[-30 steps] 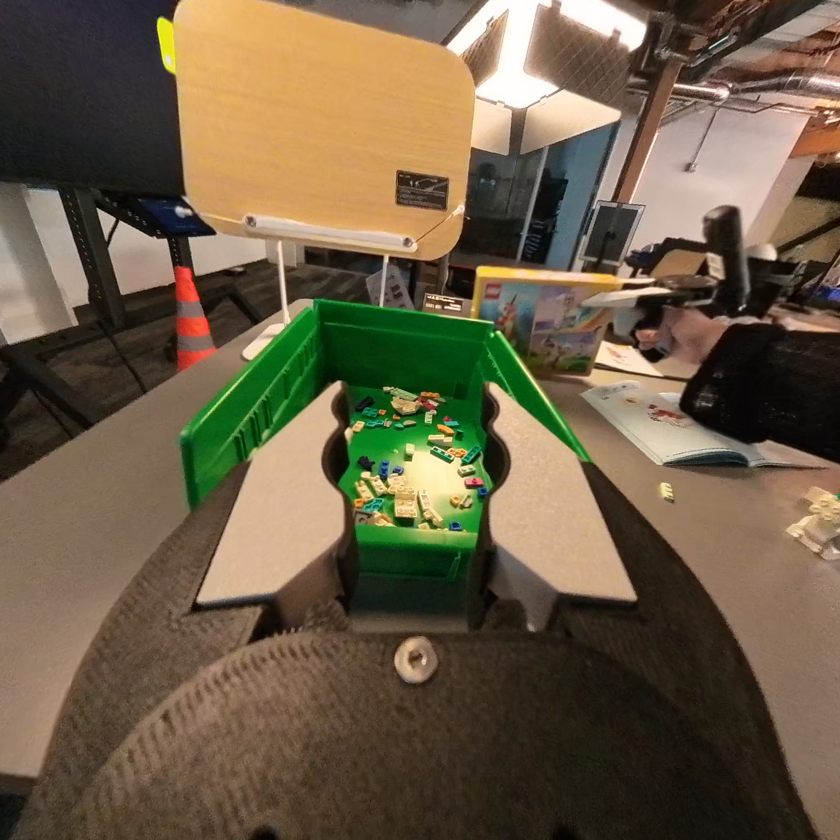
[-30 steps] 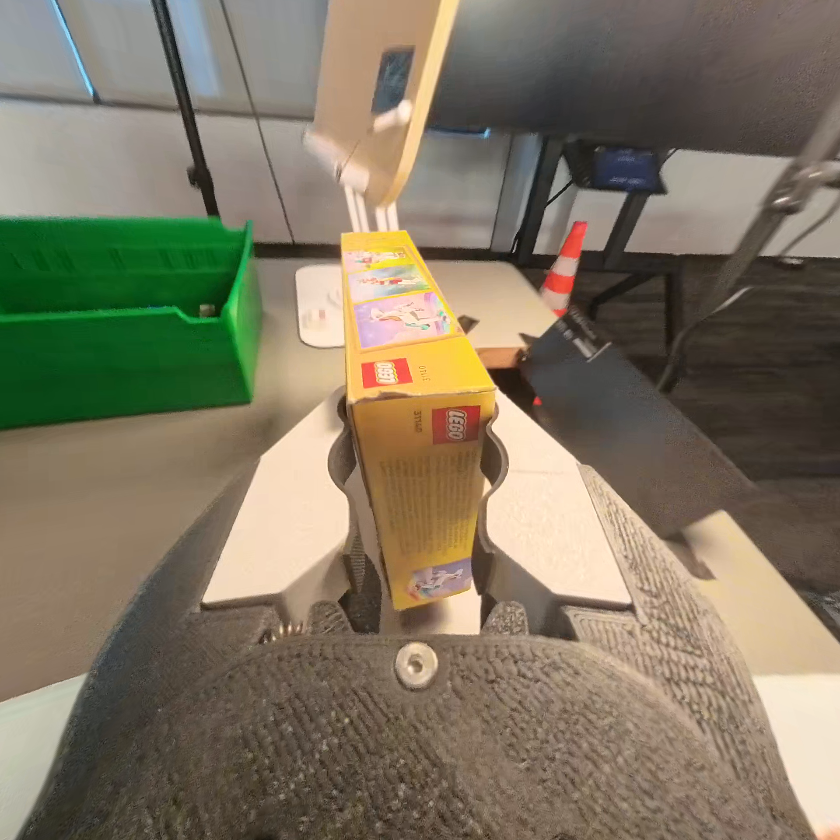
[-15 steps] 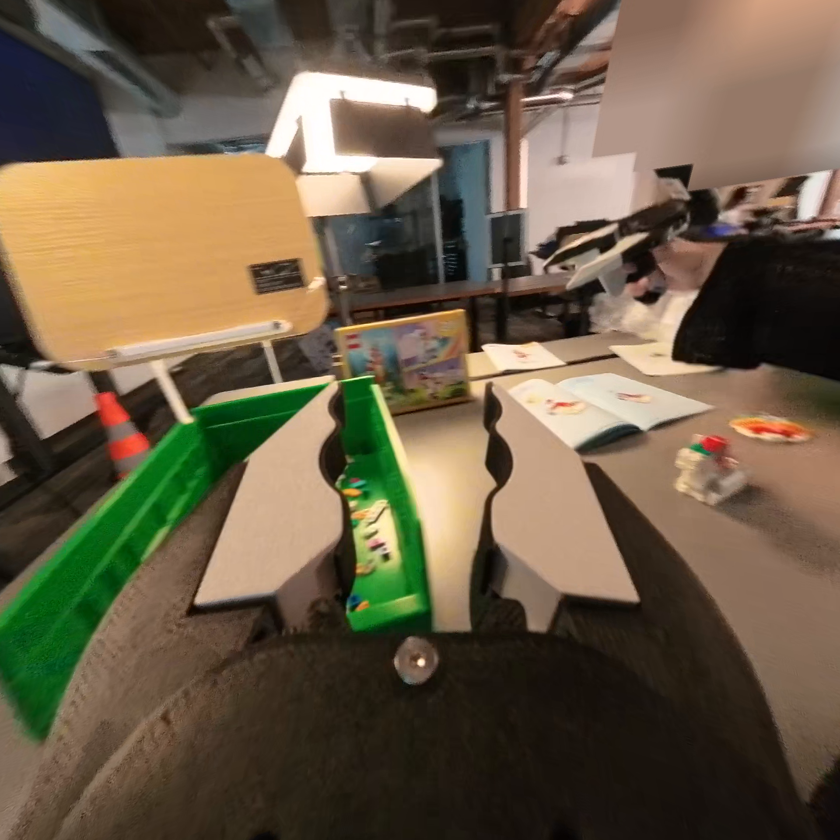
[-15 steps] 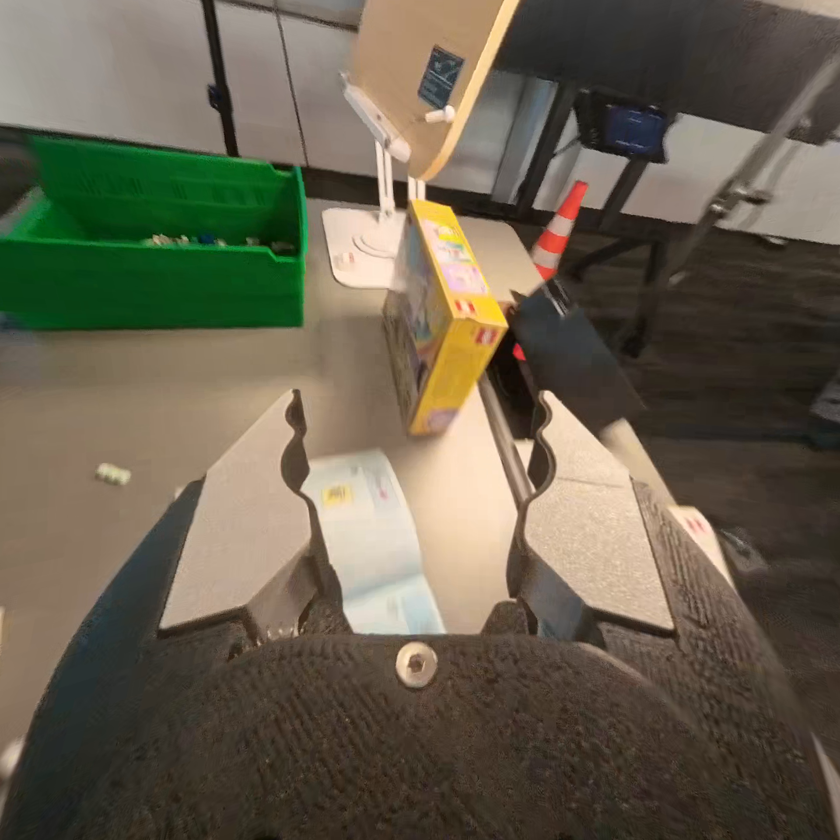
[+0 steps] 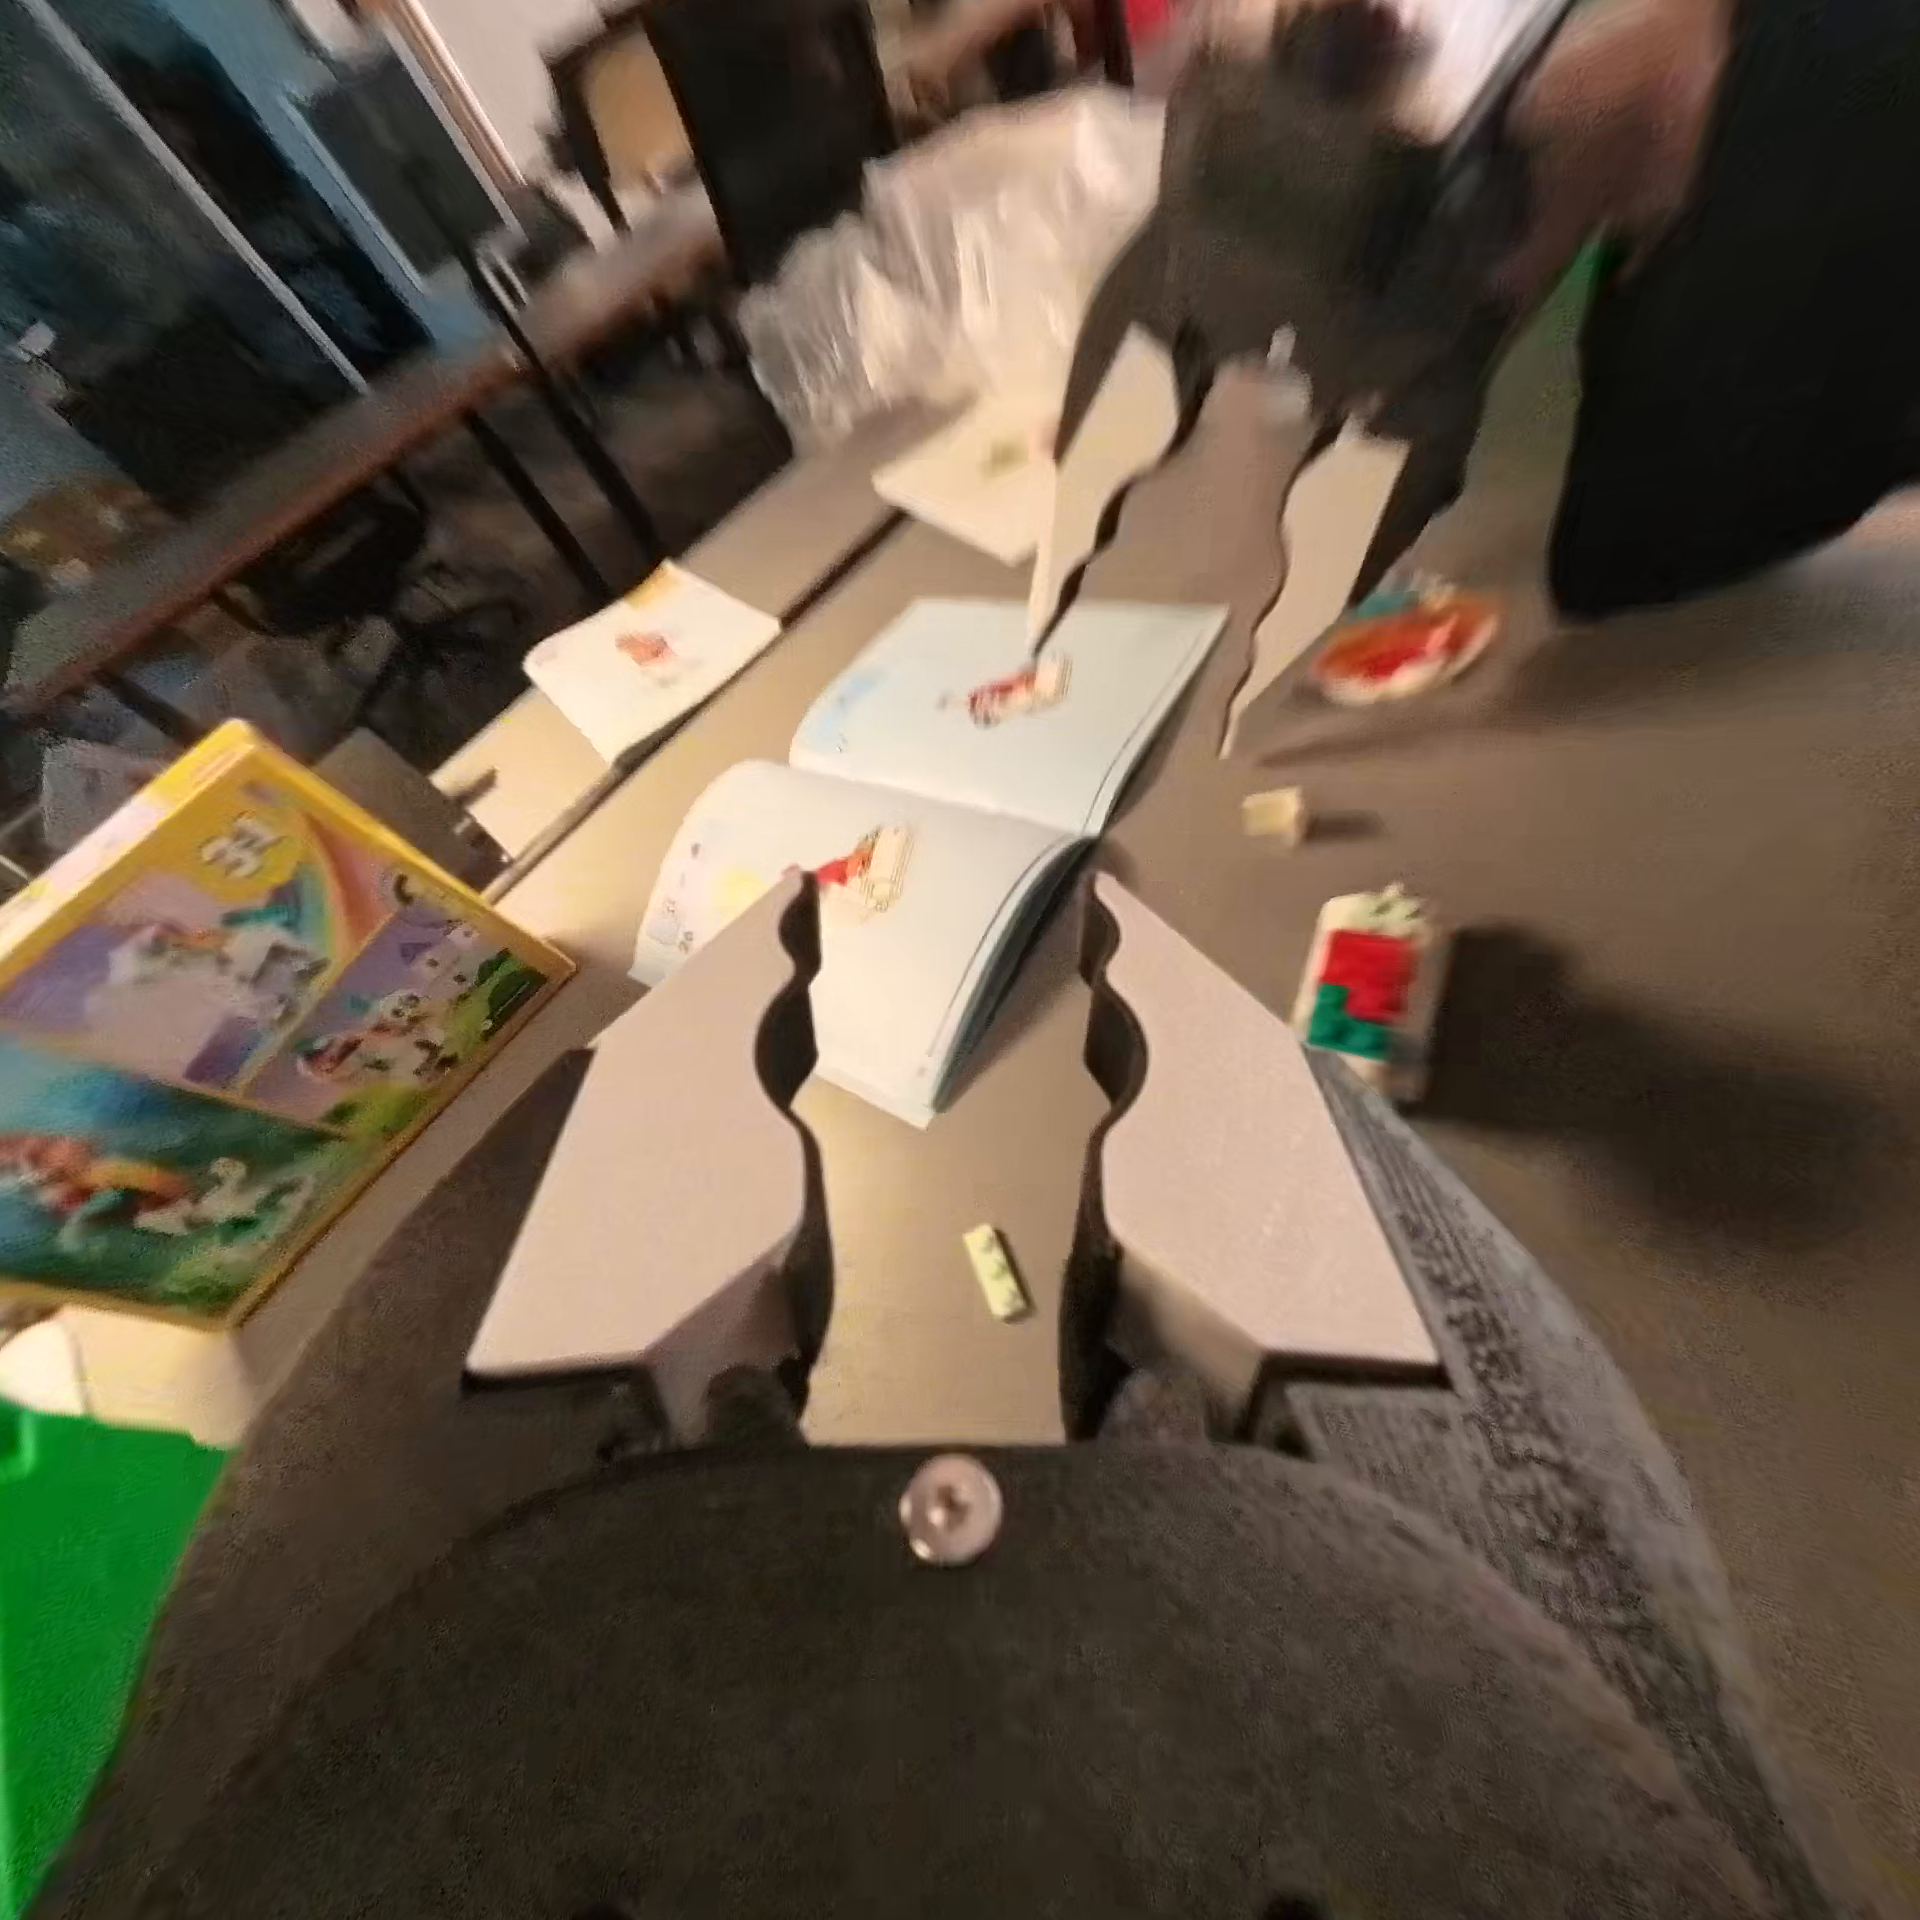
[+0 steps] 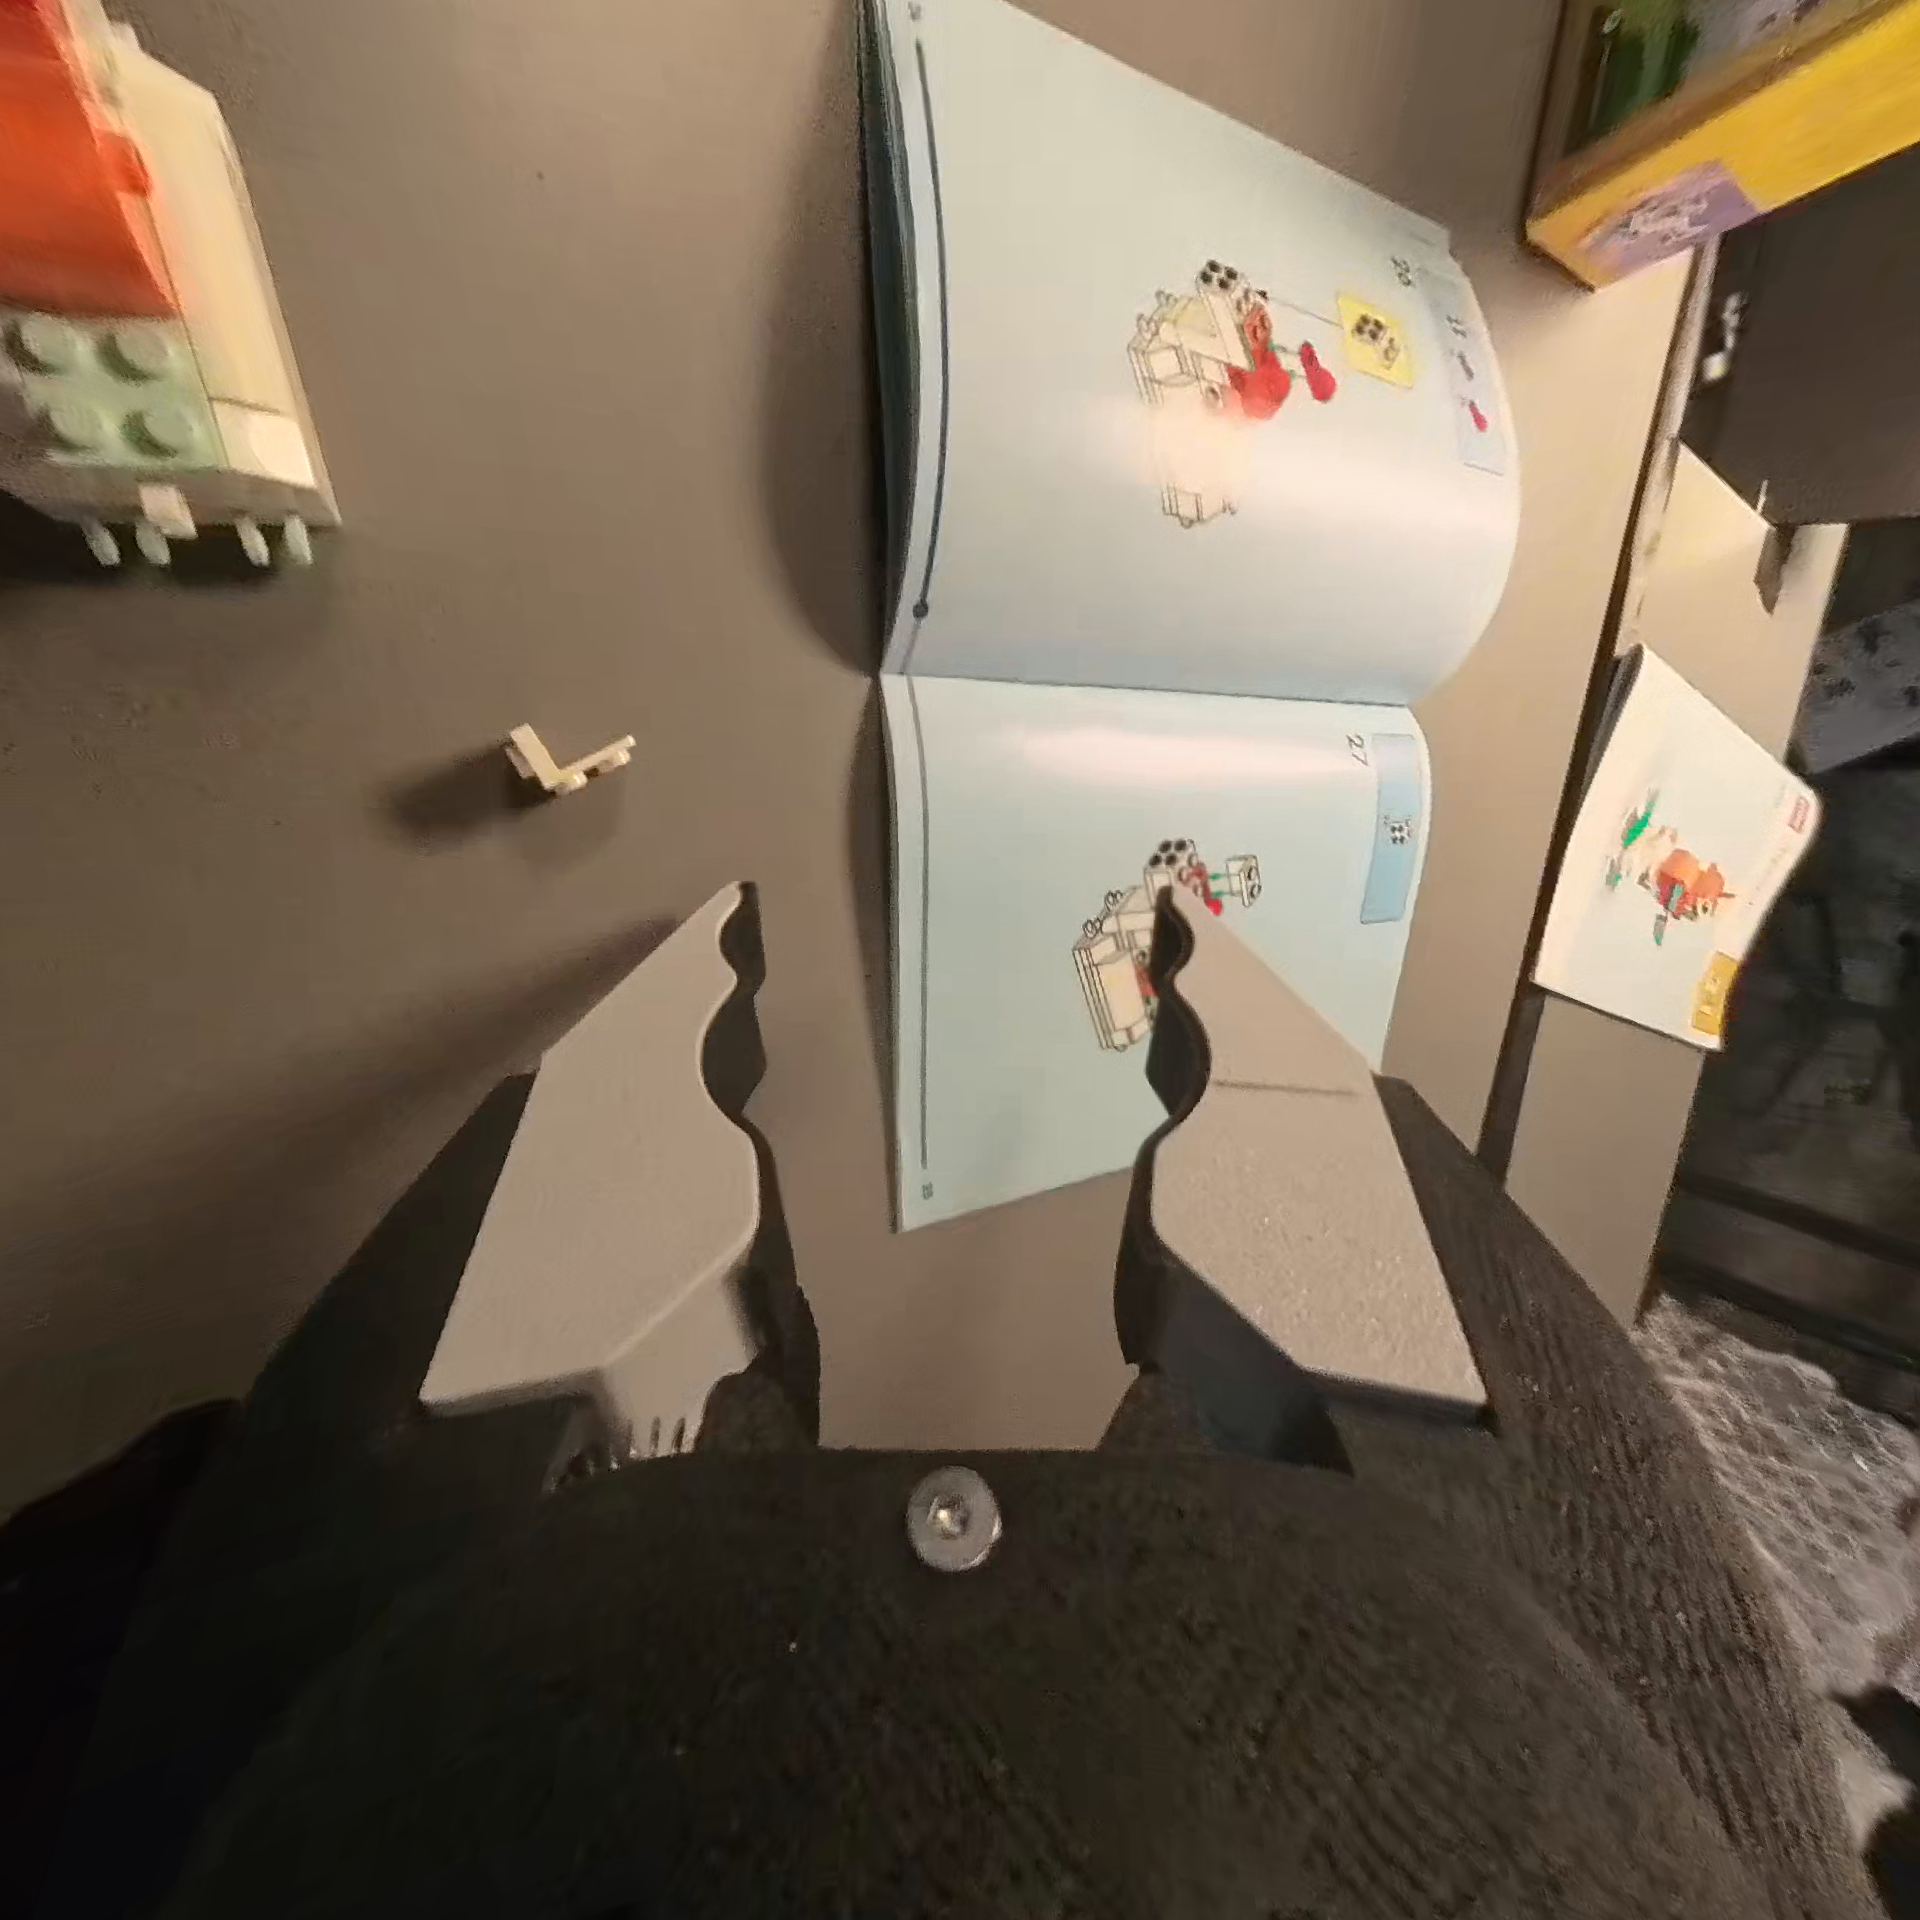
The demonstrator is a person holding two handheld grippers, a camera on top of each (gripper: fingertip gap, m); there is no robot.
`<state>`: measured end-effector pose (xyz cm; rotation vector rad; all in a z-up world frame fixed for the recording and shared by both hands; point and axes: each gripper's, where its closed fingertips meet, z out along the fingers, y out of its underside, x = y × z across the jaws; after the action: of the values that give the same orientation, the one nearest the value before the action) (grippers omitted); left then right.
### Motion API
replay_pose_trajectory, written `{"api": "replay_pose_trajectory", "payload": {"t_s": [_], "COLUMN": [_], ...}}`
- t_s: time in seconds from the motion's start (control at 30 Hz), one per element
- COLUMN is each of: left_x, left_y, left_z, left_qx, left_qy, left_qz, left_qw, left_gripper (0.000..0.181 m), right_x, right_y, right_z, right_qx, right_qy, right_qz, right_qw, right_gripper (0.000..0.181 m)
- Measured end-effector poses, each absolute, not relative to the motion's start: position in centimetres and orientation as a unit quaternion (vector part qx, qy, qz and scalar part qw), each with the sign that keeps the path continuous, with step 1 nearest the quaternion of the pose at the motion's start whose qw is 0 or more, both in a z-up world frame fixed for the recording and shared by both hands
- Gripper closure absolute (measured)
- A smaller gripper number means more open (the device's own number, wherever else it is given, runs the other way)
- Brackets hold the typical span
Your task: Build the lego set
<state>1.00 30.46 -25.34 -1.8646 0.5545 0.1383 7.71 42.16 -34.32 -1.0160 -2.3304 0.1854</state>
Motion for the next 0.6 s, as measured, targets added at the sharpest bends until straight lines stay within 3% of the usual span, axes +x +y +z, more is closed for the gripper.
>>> {"api": "replay_pose_trajectory", "payload": {"t_s": [0.13, 0.33, 0.43, 0.47, 0.6], "left_x": [-0.2, -0.2, 0.1, 0.1, 0.1], "left_y": [35.1, 37.2, 37.6, 37.7, 39.0], "left_z": [-31.2, -35.6, -36.1, -36.1, -33.0], "left_qx": [-0.857, -0.875, -0.872, -0.872, -0.869], "left_qy": [0.292, 0.337, 0.351, 0.353, 0.307], "left_qz": [0.101, 0.112, 0.113, 0.116, 0.110], "left_qw": [0.412, 0.330, 0.323, 0.319, 0.372], "left_gripper": [0.132, 0.134, 0.154, 0.178, 0.181], "right_x": [6.8, 6.6, 6.8, 6.8, 6.3], "right_y": [41.9, 41.5, 41.5, 41.5, 42.0], "right_z": [-35.0, -35.1, -35.1, -35.1, -34.6], "right_qx": [-0.399, -0.385, -0.382, -0.380, -0.362], "right_qy": [-0.865, -0.861, -0.858, -0.856, -0.848], "right_qz": [0.101, 0.124, 0.126, 0.125, 0.105], "right_qw": [0.287, 0.309, 0.319, 0.326, 0.372], "right_gripper": [0.111, 0.119, 0.120, 0.120, 0.121]}}
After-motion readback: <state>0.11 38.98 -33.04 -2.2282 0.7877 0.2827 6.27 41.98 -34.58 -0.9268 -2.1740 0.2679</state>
